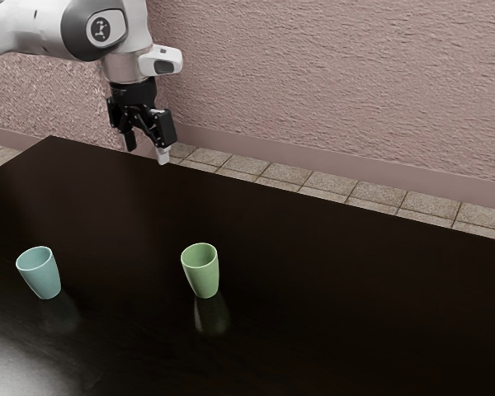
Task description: Place the right cup onto the left cup
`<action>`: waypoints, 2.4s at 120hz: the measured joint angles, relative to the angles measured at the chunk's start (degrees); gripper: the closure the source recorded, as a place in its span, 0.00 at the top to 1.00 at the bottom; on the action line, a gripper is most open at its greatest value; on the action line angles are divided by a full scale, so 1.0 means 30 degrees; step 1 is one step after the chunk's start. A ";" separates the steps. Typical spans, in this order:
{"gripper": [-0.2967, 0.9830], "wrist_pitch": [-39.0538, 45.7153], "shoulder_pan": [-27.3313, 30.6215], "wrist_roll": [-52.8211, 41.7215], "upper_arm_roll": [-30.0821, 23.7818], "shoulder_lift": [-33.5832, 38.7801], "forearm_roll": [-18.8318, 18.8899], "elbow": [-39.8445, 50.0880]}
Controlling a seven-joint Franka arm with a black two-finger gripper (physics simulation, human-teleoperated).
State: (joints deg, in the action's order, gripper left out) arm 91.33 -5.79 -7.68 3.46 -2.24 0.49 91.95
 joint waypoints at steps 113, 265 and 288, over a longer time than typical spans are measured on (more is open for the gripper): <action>0.77 0.4674 -0.0156 0.0281 -0.1335 0.0017 -0.2013 0.5633; 0.42 0.9310 -0.0200 0.1202 -0.1383 -0.6042 -0.2732 0.4772; 0.25 0.9396 -0.0145 0.1483 -0.1333 -0.6079 -0.2952 0.4831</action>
State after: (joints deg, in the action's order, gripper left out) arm 119.52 -6.22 -3.23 -0.54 -20.48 -8.37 106.45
